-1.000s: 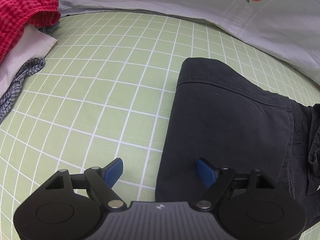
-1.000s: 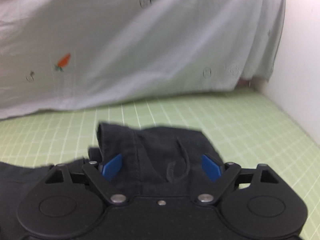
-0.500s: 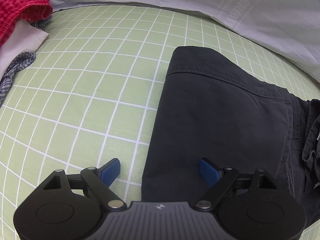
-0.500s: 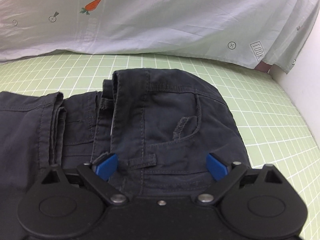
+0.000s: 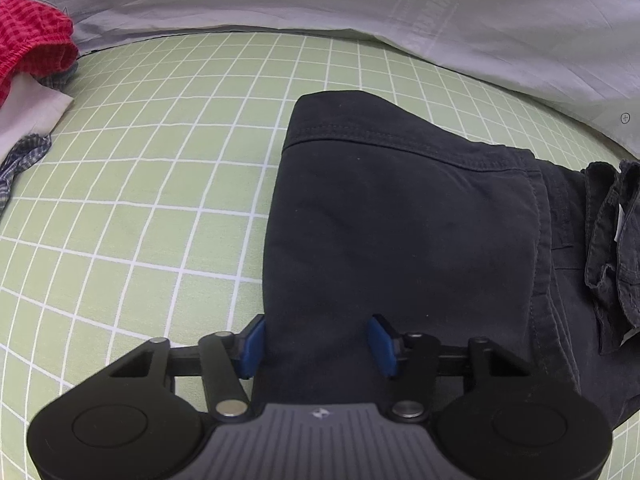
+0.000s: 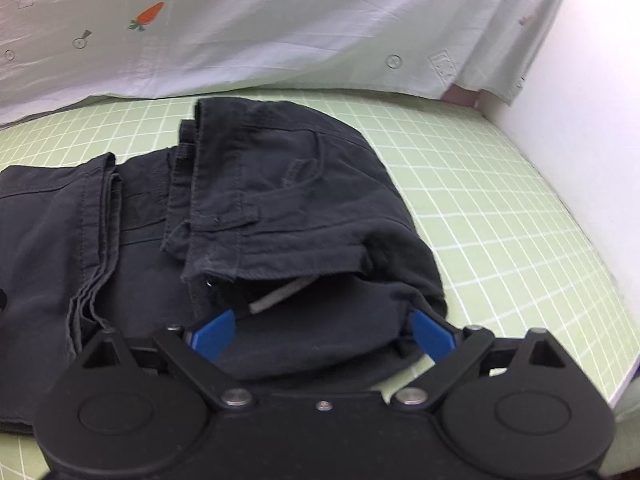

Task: Fold clothes
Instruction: 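Grasp the folded trousers edge with the left gripper and lift it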

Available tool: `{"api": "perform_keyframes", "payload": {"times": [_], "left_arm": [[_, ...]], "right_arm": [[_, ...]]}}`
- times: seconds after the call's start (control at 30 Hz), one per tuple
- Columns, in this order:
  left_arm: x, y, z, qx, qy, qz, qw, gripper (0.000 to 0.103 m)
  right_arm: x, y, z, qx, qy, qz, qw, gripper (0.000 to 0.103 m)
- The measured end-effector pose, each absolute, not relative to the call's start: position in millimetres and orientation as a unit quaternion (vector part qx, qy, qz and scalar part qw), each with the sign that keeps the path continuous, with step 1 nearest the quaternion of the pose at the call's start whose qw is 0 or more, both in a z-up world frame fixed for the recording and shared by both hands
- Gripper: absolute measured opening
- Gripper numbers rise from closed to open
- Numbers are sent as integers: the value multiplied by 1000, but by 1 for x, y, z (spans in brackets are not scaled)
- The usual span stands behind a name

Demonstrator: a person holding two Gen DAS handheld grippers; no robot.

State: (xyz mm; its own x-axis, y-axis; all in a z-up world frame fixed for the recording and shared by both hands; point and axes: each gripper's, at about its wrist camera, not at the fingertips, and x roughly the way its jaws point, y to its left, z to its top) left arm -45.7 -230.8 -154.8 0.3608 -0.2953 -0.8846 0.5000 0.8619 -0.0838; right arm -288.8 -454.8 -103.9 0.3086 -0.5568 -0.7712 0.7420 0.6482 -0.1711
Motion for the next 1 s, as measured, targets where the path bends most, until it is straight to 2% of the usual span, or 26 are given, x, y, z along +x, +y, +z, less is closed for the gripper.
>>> {"api": "perform_keyframes", "payload": {"times": [0.03,0.07,0.13,0.17,0.37,0.67,0.87,1.0], "left_arm": [[-46,-231,-153,101,510,-241,820,33],[-46,-230,-150,96,513,-240,819,27],[-44,-225,-143,76,520,-248,814,8],[-43,-224,-138,63,523,-254,811,6],[-64,-230,-92,-22,501,-290,815,5],[-122,-324,-32,-75,464,-349,811,4],[-150,-415,-36,-85,475,-381,789,5],[-154,-470,-77,-112,531,-366,756,5]], "right_arm": [[-297,-456,-106,117,426,-412,797,97],[-305,-457,-108,126,425,-419,792,97],[-317,-464,-110,147,421,-430,785,97],[-323,-470,-111,159,416,-434,783,97],[-350,-511,-114,220,394,-443,775,97],[-383,-593,-118,281,387,-416,773,97],[-398,-644,-122,273,397,-395,782,97],[-402,-680,-127,268,407,-380,786,97]]}}
